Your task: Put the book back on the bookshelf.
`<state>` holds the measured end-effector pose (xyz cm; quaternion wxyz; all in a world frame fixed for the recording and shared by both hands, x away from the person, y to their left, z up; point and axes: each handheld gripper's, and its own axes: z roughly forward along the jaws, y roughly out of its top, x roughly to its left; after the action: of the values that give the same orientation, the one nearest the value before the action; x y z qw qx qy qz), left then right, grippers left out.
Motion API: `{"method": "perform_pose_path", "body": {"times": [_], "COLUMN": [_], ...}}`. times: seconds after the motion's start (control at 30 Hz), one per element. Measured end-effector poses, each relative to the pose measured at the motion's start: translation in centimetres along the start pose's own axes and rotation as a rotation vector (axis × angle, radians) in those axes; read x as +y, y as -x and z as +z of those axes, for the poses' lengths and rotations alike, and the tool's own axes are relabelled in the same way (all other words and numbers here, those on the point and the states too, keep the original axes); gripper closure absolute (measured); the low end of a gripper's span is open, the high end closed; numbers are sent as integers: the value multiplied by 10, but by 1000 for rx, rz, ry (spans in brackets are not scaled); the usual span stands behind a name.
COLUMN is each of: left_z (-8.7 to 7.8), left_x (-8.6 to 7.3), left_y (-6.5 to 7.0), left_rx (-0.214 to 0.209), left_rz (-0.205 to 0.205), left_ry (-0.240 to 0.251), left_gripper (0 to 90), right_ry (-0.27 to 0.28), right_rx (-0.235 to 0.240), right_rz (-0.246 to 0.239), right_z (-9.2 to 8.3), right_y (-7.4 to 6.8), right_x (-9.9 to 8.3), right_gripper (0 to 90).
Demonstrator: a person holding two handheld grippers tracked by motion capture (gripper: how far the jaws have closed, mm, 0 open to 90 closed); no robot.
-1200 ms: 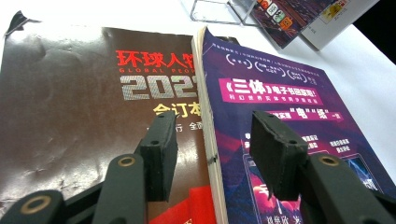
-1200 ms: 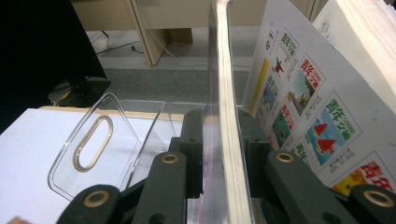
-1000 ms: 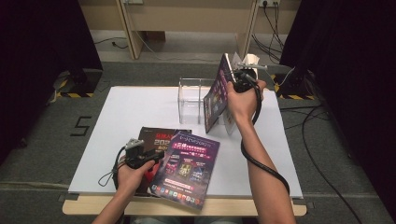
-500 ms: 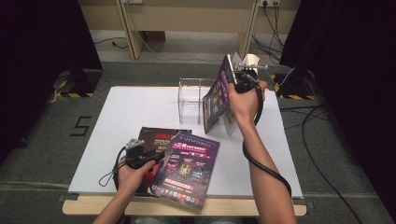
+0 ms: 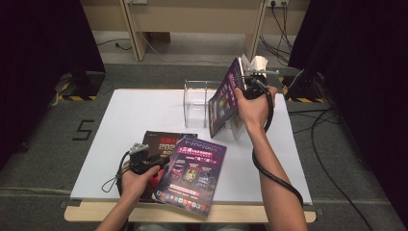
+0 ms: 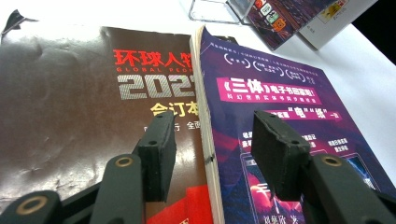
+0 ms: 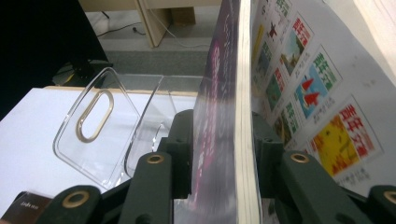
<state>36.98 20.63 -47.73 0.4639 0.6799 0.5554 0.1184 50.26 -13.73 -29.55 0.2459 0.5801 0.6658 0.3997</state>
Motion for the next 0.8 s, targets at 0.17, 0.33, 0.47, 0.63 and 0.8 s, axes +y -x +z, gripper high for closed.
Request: {"method": "perform_pose_path", "body": {"times": [0.17,0.33,0.47,0.63,0.8], "left_z": [1,1,2,2,2], "left_x": [0,0,0,-1,-1], "left_y": [1,1,2,2,3], "left_rx": [-1,1,5,7,10], "left_rz": [2,2,3,3,0], "left_ry": [-2,-2,0,1,3], "left_gripper": [492,489,469,454,443], "right_ry": [-7,4,5,3,18], "right_rx": [3,9,11,19,32], "right_rz": [5,7,6,2,4], "right_z": [-8,-13,-16,-19,-25], "right_y": [5,9,11,12,12], "right_x": [-5,-12,-18,-25,-32], "right_gripper": [652,649,641,637,636]}}
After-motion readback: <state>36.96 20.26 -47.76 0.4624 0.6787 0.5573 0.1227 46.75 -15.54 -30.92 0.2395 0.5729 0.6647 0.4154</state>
